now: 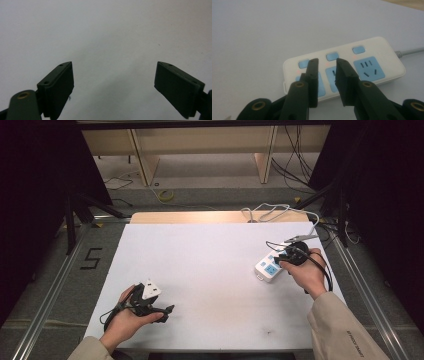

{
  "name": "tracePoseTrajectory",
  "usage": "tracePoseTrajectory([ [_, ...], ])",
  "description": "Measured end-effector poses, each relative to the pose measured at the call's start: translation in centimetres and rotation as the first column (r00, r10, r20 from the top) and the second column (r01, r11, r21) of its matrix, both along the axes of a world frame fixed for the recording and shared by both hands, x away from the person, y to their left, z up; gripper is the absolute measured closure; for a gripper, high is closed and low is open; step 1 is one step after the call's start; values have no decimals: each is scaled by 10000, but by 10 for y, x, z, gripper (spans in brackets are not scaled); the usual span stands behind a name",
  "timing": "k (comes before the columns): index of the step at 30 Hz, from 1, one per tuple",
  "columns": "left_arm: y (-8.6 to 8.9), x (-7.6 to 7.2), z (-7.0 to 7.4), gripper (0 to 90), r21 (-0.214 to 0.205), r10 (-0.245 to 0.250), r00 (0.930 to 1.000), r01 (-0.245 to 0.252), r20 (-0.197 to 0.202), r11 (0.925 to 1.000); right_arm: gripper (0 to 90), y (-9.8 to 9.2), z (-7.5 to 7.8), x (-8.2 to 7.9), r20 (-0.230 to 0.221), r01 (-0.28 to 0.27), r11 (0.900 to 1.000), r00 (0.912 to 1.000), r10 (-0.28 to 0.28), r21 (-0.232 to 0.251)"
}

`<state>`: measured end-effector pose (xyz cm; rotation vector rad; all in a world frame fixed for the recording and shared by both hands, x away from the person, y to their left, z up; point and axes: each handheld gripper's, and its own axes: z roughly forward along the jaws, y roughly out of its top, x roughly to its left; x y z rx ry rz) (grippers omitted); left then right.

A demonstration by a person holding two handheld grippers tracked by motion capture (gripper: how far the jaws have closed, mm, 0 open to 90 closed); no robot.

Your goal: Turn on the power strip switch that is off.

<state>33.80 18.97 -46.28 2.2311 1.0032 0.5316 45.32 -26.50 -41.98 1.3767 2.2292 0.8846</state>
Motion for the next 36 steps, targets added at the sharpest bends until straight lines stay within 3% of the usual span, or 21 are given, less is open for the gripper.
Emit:
tracePoseTrajectory([
  [10, 0, 0, 0, 156, 6, 3, 10000, -3, -9, 10000, 689, 5, 4, -22, 218, -413, 9985, 9989, 406, 346],
  [25, -1, 0, 0, 156, -24, 4, 10000, -4, -64, 10000, 611, 8, -3, -50, 452, -1002, 9919, 9943, 968, 781],
  [36, -1, 0, 0, 156, -19, 18, 10000, -18, -72, 10000, 519, 5, -10, -72, 901, -1684, 9779, 9833, 1580, 1240],
])
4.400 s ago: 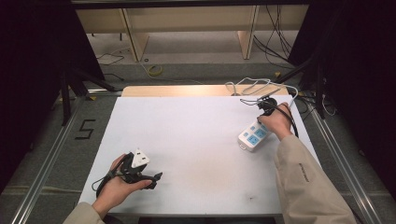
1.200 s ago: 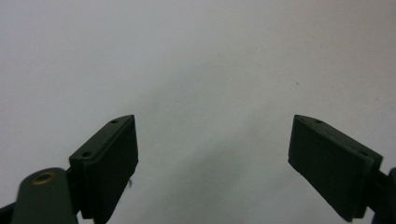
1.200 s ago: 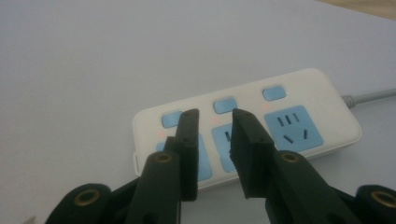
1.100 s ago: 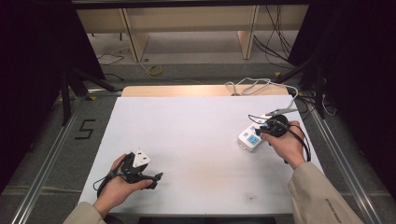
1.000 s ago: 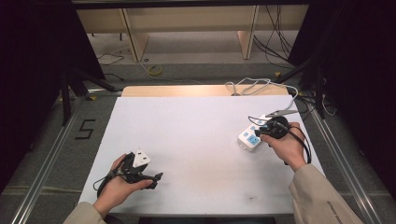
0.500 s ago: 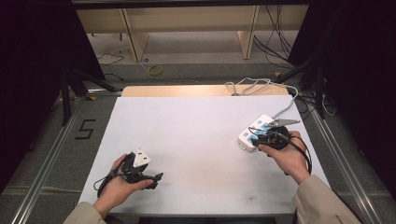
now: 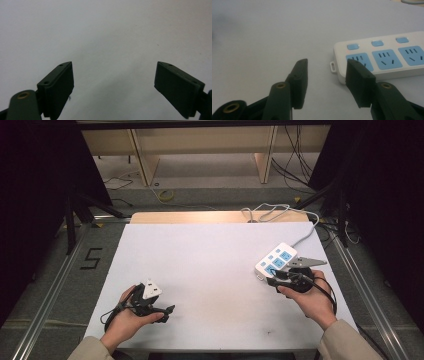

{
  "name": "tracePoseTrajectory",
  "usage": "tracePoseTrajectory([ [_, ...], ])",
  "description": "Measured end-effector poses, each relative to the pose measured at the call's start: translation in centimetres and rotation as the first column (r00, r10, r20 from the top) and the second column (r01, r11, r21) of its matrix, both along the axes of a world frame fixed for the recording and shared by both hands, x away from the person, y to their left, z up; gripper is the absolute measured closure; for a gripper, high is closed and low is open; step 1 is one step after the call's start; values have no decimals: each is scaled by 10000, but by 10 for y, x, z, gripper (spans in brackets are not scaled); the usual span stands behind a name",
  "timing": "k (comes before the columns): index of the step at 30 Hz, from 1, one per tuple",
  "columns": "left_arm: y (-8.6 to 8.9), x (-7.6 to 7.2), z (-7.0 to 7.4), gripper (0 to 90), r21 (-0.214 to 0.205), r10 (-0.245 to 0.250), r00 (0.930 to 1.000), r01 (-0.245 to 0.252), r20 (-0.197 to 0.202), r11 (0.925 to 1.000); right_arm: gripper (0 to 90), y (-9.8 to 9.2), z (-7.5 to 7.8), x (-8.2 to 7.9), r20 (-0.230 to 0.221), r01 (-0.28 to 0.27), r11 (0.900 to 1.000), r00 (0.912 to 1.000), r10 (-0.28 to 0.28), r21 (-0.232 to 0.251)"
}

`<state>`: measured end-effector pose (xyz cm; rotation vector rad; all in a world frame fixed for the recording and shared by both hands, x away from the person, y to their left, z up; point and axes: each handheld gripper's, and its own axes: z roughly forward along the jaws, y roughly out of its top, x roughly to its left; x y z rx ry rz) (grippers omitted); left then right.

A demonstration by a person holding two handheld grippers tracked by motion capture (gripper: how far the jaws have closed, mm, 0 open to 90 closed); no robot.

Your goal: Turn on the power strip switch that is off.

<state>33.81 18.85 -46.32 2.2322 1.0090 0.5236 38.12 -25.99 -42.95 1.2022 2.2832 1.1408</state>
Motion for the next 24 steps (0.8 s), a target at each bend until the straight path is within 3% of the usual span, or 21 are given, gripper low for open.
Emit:
tracePoseTrajectory([
  [8, 0, 0, 0, 156, -21, -8, 10000, 8, -8, 10000, 468, -4, -6, -13, 77, -400, 9991, 9992, 399, 128],
  [24, 0, -1, 0, 156, 34, -68, 10000, 68, -32, 10000, 396, -17, -16, -30, 299, -377, 9986, 9989, 366, 363],
])
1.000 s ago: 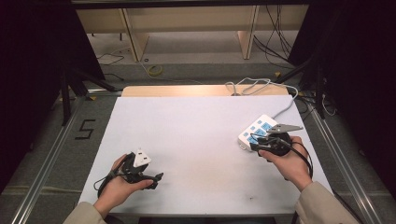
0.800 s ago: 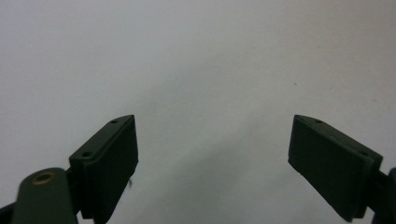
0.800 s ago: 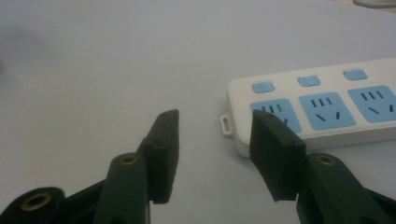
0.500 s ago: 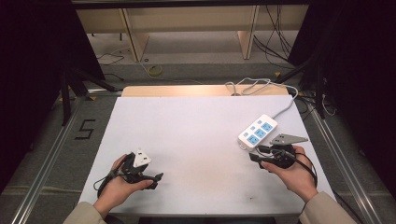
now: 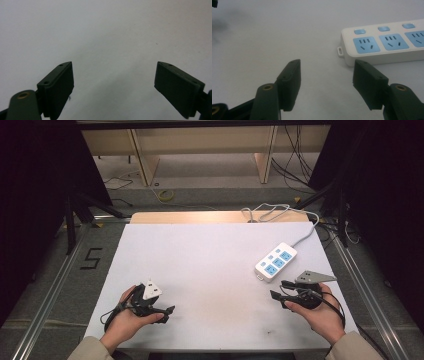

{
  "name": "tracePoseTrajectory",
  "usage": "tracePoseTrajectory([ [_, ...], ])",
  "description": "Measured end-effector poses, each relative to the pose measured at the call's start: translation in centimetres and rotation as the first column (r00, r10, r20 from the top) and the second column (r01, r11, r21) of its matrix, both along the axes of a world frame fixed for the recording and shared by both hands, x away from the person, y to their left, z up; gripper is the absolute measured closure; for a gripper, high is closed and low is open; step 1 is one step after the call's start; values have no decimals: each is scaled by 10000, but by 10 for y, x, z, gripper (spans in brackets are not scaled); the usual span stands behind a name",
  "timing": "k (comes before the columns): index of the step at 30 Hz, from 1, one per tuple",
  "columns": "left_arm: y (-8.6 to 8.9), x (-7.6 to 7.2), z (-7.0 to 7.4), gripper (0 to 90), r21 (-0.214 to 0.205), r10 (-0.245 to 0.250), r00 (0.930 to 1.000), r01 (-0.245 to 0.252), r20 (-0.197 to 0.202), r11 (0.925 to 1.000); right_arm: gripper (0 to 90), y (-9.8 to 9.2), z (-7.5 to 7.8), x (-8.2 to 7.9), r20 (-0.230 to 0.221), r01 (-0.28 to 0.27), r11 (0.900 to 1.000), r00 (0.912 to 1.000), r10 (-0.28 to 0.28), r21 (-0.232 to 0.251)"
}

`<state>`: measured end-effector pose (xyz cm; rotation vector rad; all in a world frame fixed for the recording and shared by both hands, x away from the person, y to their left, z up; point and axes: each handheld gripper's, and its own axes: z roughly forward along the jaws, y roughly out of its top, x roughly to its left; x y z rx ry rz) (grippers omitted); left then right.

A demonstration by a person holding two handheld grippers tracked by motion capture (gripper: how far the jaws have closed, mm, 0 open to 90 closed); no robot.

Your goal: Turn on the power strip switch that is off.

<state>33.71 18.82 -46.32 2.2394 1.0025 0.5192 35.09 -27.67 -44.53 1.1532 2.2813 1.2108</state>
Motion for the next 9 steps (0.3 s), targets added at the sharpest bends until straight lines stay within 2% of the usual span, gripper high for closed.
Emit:
tracePoseTrajectory([
  [9, -3, -1, -1, 155, 1, -80, 9999, 80, -104, 10000, 379, -2, -1, -2, 36, 37, 9999, 10000, -37, 166],
])
